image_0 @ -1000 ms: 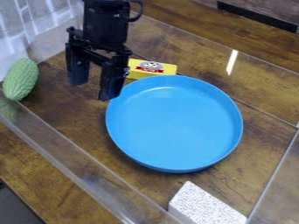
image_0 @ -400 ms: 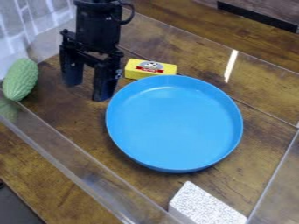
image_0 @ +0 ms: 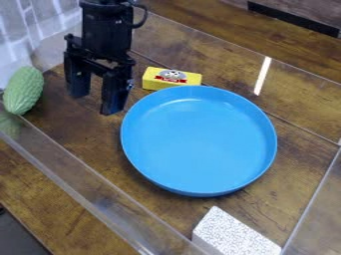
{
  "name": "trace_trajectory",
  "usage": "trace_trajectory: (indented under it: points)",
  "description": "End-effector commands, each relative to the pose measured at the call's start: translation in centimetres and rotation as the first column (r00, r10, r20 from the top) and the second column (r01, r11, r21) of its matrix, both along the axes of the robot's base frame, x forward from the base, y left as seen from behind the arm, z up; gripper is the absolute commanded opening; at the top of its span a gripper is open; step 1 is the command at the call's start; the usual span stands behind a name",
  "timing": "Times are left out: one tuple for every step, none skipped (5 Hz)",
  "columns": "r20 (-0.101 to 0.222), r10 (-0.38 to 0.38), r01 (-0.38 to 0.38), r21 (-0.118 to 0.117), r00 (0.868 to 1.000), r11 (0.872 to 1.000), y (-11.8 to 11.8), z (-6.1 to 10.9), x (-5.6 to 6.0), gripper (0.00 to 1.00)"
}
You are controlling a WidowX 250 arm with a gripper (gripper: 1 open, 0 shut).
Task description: Put the green object in the blue tray
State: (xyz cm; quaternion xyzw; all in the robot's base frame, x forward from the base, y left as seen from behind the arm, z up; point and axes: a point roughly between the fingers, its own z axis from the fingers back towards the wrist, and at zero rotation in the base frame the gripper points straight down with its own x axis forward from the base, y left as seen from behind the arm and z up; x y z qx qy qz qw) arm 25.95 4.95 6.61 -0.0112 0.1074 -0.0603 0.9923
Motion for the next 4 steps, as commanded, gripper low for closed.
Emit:
trace_trajectory:
  points:
    - [0.035,0.014,-0.014,0.01,0.999,1.0,0.7,0.6,0.3,1.0]
    - [0.031,0.019,-0.019,0.009,0.999,1.0,1.0,0.3,0.1,1.0]
    - [0.03,0.027,-0.028,0.01,0.999,1.0,1.4,0.0,-0.1,1.0]
    - [0.032,0.035,-0.036,0.01,0.999,0.999,1.8,-0.1,-0.3,1.0]
